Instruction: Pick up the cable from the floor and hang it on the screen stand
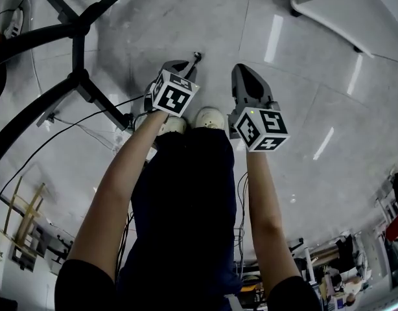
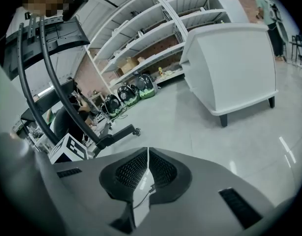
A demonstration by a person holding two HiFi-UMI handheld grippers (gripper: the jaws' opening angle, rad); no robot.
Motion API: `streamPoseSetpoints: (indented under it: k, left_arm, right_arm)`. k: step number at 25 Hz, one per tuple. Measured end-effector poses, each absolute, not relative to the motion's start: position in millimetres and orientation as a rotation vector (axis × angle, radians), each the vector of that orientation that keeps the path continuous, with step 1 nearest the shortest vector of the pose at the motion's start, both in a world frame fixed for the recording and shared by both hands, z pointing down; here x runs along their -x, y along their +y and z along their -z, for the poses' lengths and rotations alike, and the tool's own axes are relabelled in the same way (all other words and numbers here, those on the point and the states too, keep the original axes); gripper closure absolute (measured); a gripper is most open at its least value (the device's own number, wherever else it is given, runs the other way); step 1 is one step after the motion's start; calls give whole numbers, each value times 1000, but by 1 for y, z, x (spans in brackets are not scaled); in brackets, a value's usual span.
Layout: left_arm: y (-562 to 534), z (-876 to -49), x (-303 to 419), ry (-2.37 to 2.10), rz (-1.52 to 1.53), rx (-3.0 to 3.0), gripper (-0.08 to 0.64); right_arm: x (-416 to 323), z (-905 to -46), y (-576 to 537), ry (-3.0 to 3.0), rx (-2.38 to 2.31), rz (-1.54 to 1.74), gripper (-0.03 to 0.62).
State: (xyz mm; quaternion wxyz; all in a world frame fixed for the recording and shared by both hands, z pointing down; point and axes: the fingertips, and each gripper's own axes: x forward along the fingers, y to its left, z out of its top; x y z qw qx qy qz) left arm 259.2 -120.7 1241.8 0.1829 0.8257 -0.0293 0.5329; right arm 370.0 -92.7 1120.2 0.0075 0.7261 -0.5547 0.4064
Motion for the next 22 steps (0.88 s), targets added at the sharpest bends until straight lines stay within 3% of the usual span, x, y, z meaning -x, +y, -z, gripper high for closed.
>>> streamPoseSetpoints:
  k: [10,22]
  left_arm:
    - [-109,-1333,-260,-157,-1602,-2249,373]
    - [-114,-1378,-266,-217,-1726,-2264,368]
  right_arm:
    - [-363,-1187,-80,-1687,-2295,-1372,566]
    - [-366,-1206,-90,-1694,-2342,-1425,566]
